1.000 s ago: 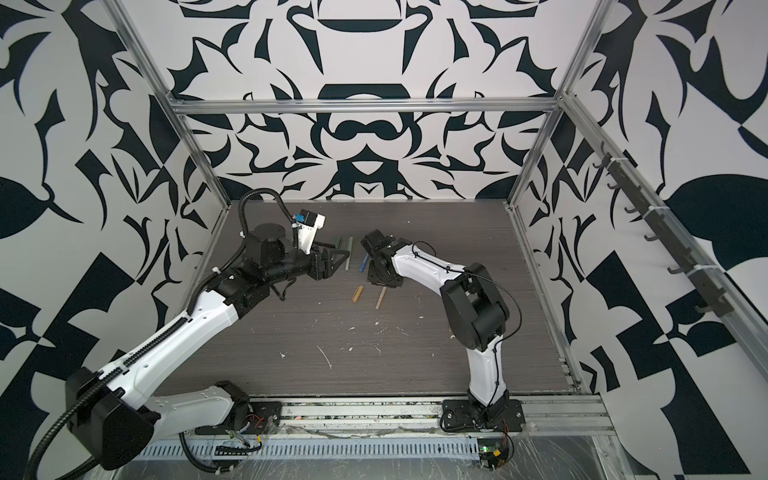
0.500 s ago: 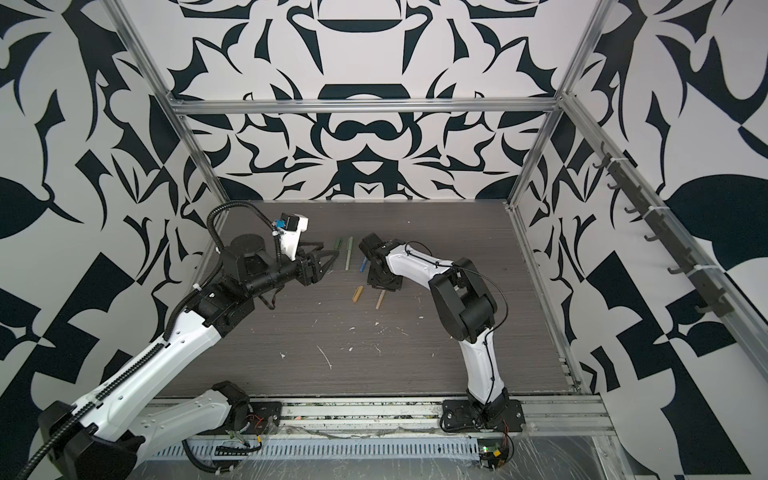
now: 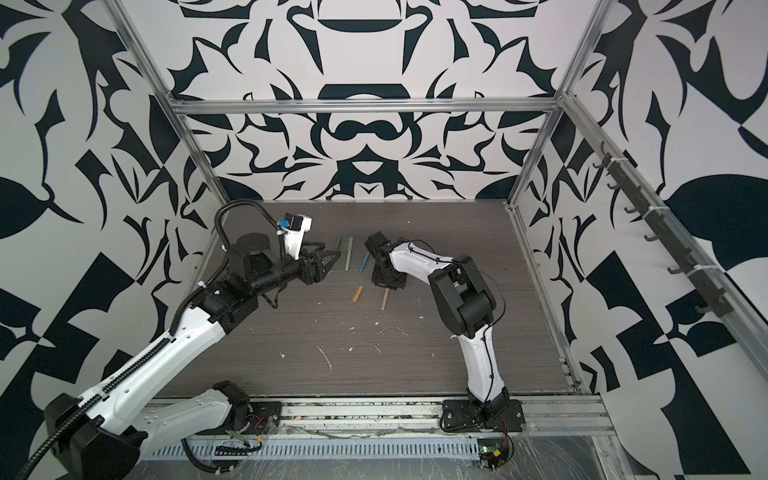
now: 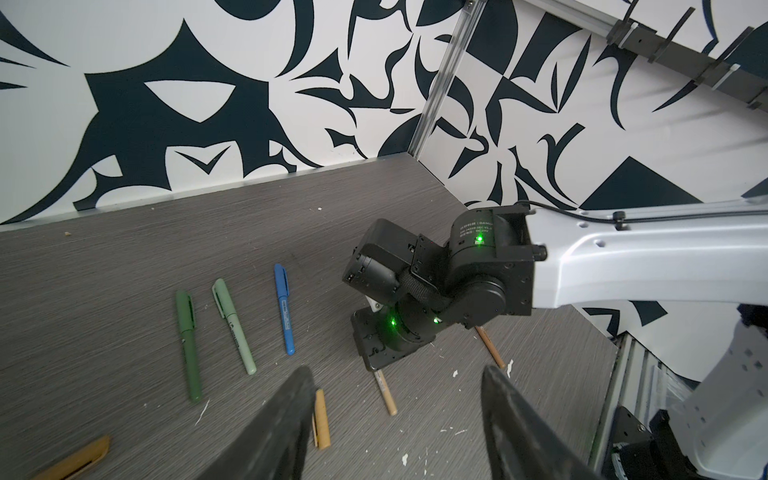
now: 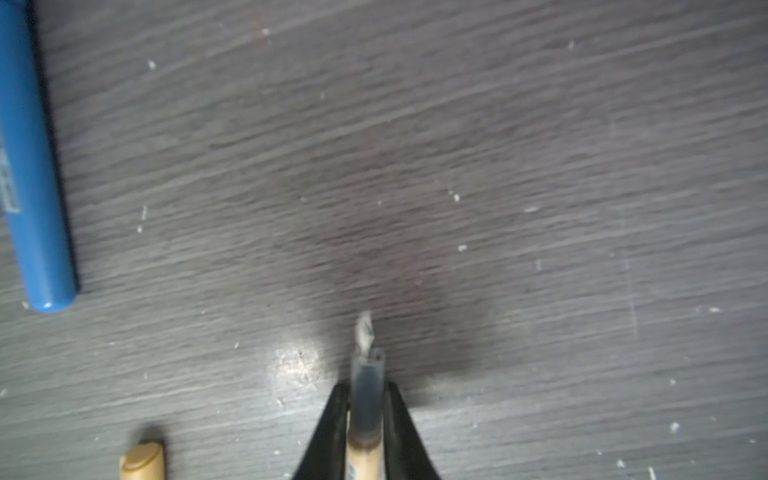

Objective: Insert the pens into the pen caps
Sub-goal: 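Lift the fountain pen upright with the right gripper into the closing left gripper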

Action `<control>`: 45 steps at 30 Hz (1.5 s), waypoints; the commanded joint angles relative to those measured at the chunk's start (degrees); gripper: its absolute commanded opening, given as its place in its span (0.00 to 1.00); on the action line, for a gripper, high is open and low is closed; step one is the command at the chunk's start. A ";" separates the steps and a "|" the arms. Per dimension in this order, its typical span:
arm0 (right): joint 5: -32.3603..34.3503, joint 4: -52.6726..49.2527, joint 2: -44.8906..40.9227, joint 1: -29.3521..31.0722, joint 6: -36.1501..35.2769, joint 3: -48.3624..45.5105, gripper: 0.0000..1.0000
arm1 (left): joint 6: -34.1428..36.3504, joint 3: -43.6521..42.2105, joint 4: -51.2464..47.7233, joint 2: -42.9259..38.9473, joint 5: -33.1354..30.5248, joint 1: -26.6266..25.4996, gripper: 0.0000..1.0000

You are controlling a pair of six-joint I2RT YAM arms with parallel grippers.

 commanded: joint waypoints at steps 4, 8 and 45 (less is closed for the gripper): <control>0.01 2.85 -4.94 0.08 0.27 -2.58 0.10 | -0.06 -1.44 2.40 -0.04 -0.43 0.06 0.66; 0.33 8.91 -12.48 0.22 -1.19 -8.07 0.09 | -1.23 -2.08 3.49 1.39 1.11 0.08 0.64; 7.59 41.41 -52.07 14.40 -7.68 -28.42 0.06 | -8.17 2.76 7.41 17.42 37.37 0.06 0.42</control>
